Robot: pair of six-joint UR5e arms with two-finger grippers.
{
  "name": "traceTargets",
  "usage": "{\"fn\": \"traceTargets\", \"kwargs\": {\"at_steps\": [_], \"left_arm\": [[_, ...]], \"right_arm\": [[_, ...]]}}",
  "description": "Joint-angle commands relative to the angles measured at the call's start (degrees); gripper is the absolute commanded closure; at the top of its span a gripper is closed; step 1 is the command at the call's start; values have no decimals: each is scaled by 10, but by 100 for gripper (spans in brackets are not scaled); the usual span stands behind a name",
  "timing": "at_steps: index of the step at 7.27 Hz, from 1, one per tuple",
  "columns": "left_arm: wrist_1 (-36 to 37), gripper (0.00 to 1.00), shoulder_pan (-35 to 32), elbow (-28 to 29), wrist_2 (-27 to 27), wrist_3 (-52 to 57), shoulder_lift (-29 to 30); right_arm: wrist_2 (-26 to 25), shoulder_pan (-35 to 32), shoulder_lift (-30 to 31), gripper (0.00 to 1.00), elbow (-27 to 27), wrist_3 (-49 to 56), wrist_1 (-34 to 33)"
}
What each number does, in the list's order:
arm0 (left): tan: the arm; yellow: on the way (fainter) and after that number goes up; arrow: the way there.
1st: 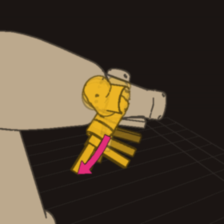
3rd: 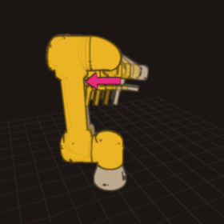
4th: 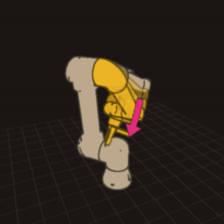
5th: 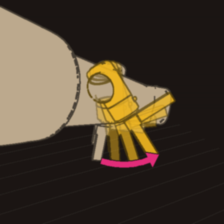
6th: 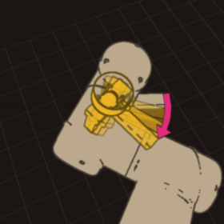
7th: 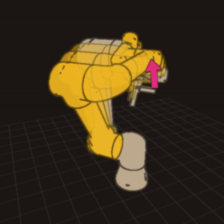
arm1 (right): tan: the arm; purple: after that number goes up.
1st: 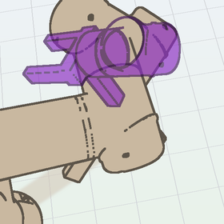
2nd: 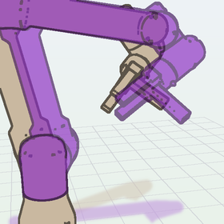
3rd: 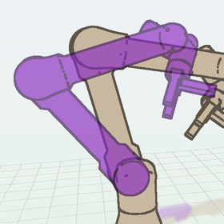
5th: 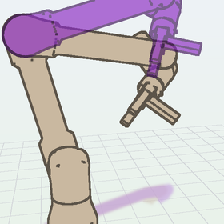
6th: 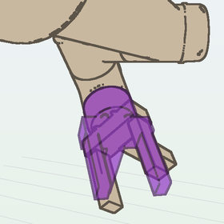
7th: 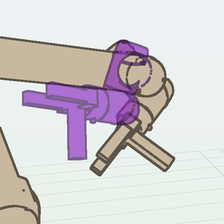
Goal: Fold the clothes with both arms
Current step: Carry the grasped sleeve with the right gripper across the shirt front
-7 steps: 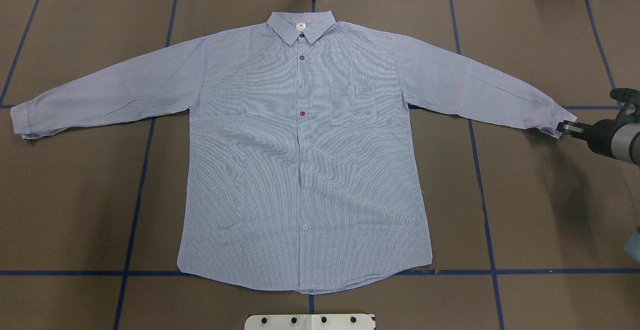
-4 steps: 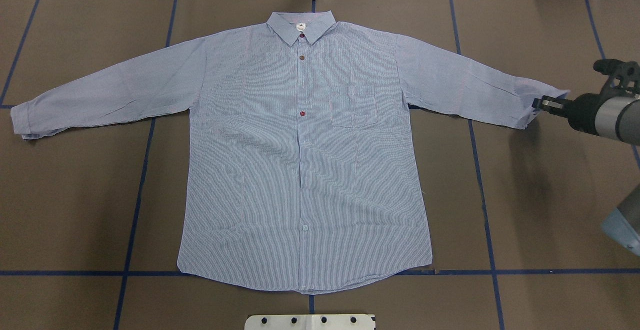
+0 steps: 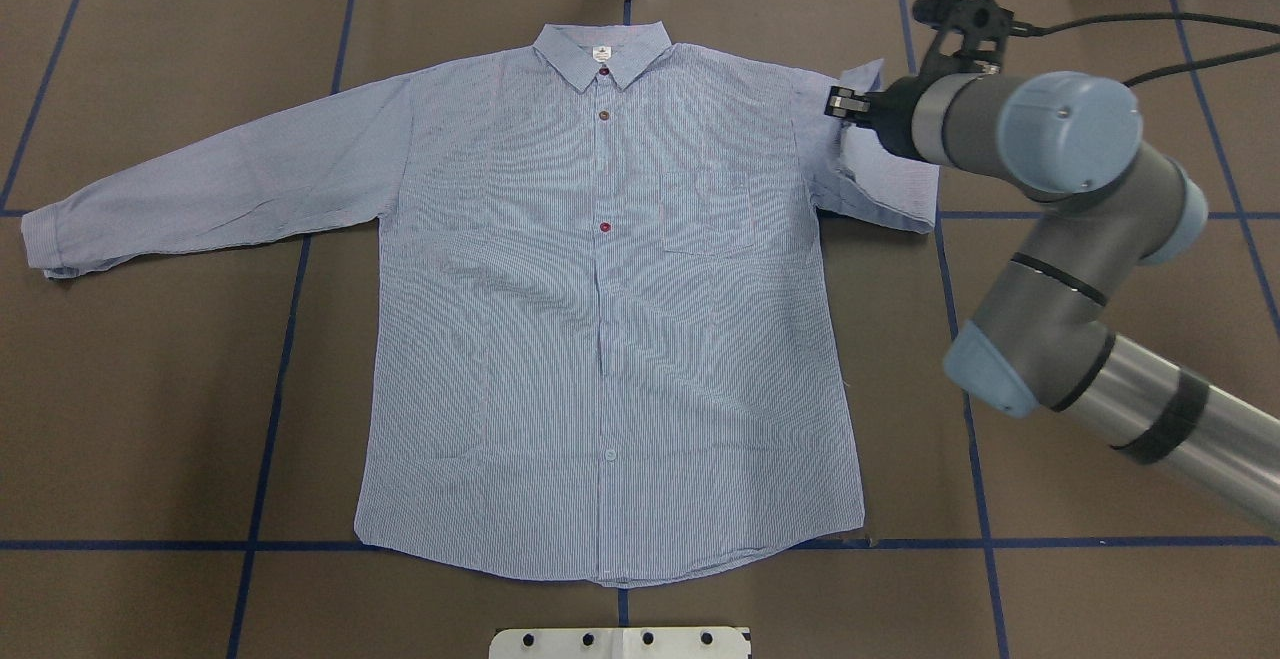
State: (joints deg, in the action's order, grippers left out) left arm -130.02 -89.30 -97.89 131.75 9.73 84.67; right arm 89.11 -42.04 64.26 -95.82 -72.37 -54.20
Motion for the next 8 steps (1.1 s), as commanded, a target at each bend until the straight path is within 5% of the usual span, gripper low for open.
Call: {"fn": "traceTargets", "kwargs": {"at_steps": [1,3,8], "left_arm": [[-1,0,0,2,-1,-1,0],[0,0,0,2,0,-1,0],[0,0,-1,2,-1,-2,0]], "right_arm": [[-77,65,-122,100,55,-8,-28],[-141,119,-234,100,177,-6,-24],[-141,158,-364,100,331,-6,-28]]}}
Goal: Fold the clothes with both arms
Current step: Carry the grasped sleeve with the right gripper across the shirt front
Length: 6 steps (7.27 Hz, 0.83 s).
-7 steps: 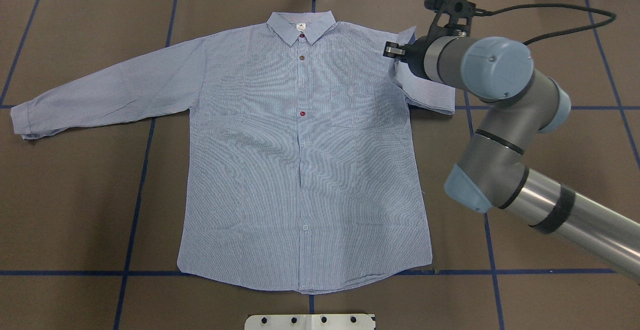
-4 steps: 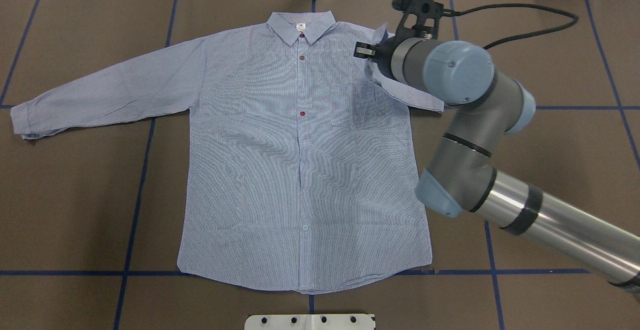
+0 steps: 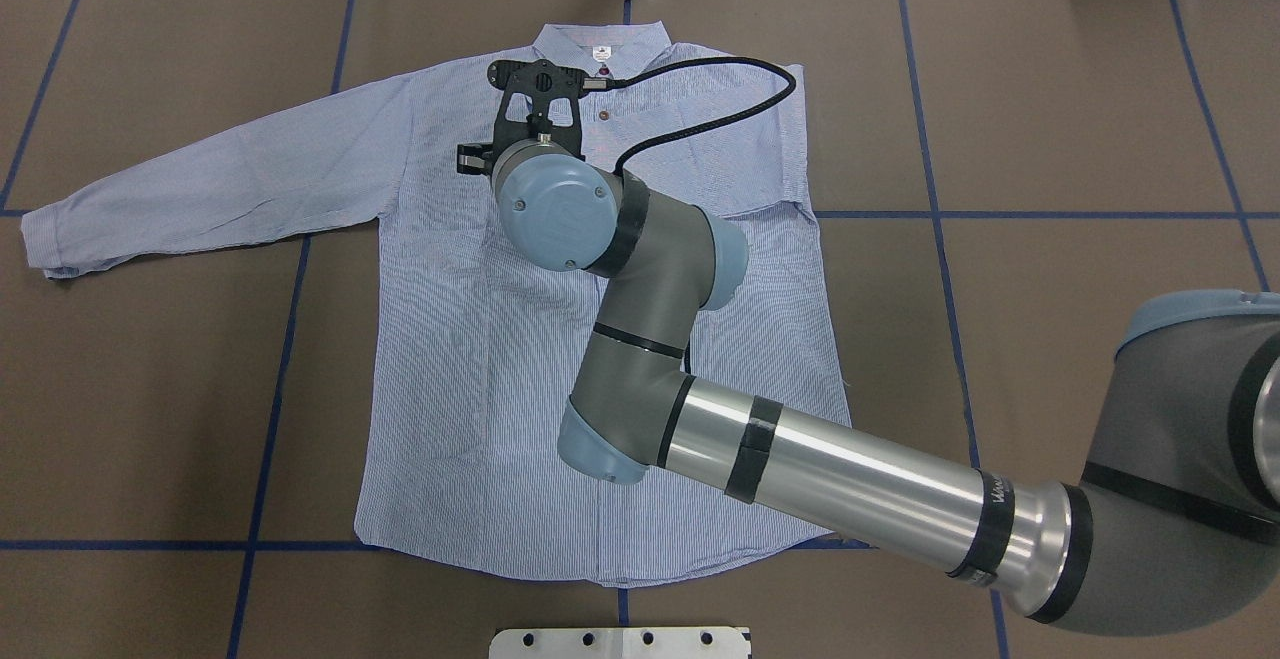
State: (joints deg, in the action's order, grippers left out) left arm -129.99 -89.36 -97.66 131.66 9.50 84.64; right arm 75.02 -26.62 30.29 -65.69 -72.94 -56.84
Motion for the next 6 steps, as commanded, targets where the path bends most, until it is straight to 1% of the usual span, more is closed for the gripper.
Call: {"fn": "traceTargets", "kwargs": {"at_steps": [1,2,3,4,5,6], "left_arm": [[0,0,0,0,1,0,0],[0,0,0,0,0,0,0],[0,0,0,1,1,0,0],[0,0,0,1,0,1,0],[0,0,0,1,0,0,0],[0,0,0,4,0,1,0]], "right_arm": [[0,5,-36,100,48,0,-2],[0,10,-51,100,63,-2,-17],[2,10,-105,85,90,-5,-126],[3,15,-124,21,94,-7,-198],[3,16,-128,1,96,-6,-211],[4,14,-156,0,95,-6,-294]]}}
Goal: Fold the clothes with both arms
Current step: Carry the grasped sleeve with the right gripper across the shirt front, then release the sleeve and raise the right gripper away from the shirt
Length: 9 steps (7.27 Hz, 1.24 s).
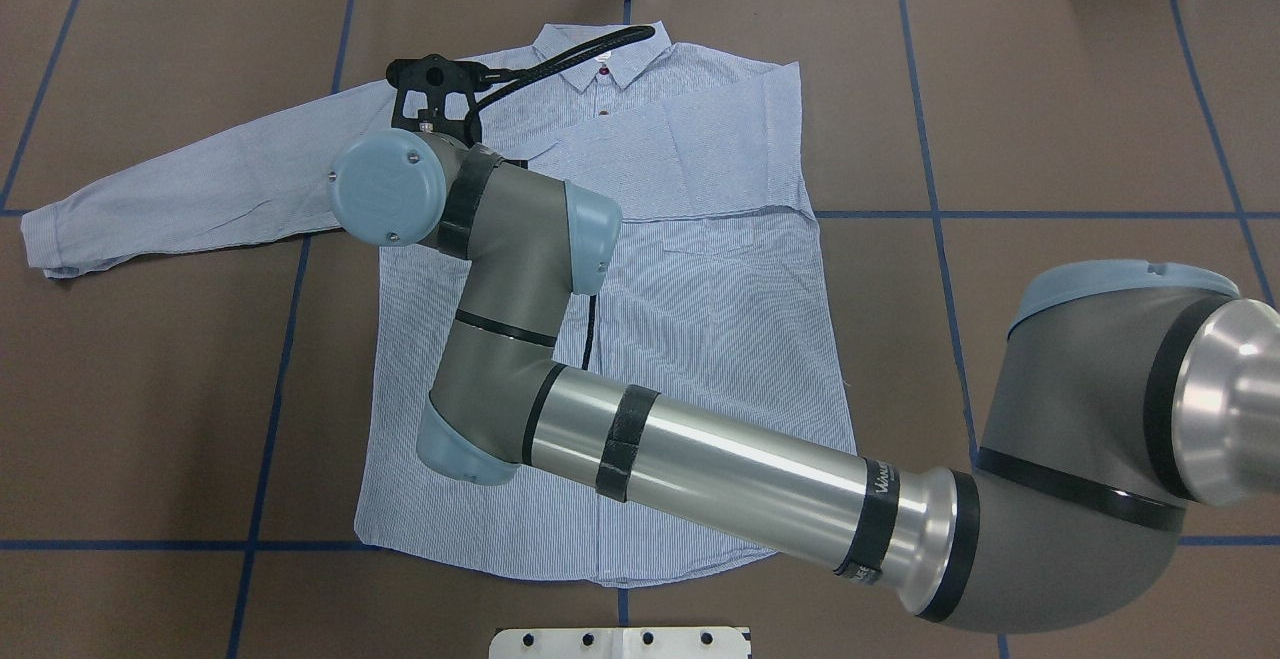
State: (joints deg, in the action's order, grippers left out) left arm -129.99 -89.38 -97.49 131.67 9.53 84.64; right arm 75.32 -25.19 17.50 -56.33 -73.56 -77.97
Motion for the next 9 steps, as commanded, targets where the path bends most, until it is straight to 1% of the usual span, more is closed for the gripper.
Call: {"fn": "traceTargets", "kwargs": {"at_steps": [1,2,3,4,5,6,7,8,9], "left_arm": [[0,0,1,1,1,0,0],[0,0,1,1,0,-3,2],[-2,0,2,5,0,-3,5],[-11,0,2,5,0,-4,7],[-21,0,4,23,0,-34,7],[-68,0,10,56,0,-81,8],[-153,0,20,120,-1,-114,7],[-247,0,39,172,-4,-180,7],[-320,0,67,205,-9,-267,4]], "right_arm": [[4,-6,-46,0,-4,-1,-154],[57,-42,-46,0,-15,-1,-186],[215,-119,-30,0,-20,1,-200],[271,-166,13,0,-72,23,-199],[280,-197,91,0,-173,82,-199],[316,-233,164,0,-254,137,-199],[364,-278,237,0,-334,209,-199],[408,-324,309,0,-402,278,-199],[437,-361,373,0,-452,348,-196]]}}
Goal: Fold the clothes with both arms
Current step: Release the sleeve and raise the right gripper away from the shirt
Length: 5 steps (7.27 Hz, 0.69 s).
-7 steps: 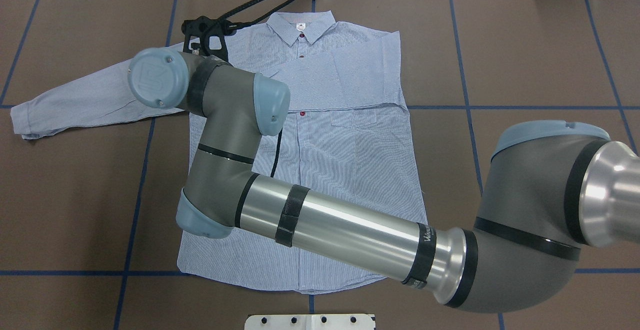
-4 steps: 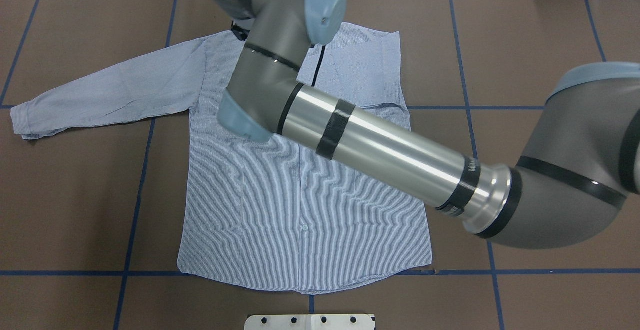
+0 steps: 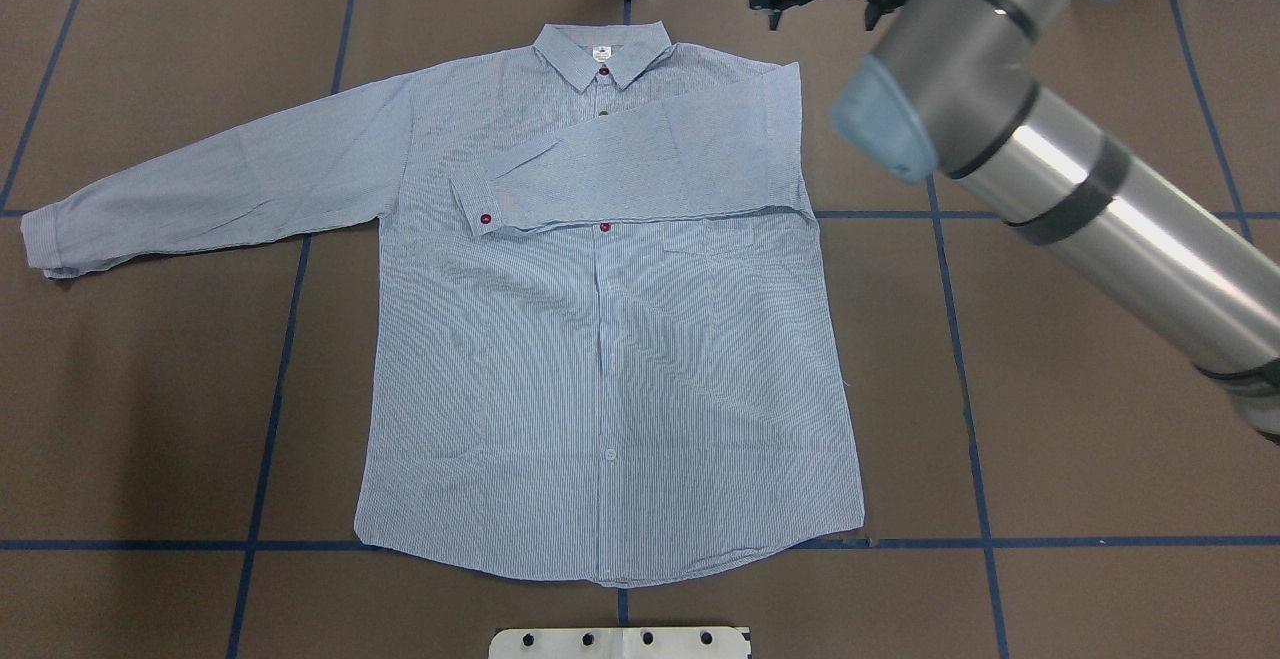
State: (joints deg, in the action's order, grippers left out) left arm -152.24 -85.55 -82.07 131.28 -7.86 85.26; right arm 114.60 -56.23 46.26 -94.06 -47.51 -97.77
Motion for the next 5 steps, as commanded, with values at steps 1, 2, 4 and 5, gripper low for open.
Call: {"fn": "traceTargets", "kwargs": {"at_steps": [1,2,4,5], "left_arm": [[-138,0,41,80,-4,-161,-2],[-170,2,54,88,-5,-215,-3],[-241,9,98,125,-34,-305,-3],[-260,13,121,126,-52,-354,-3]], "right_arm": [[61,-86,131,0,-91,158,4],[69,-116,173,0,-91,221,16],[130,-177,272,0,-86,303,114],[153,-202,296,0,-86,332,124]]}}
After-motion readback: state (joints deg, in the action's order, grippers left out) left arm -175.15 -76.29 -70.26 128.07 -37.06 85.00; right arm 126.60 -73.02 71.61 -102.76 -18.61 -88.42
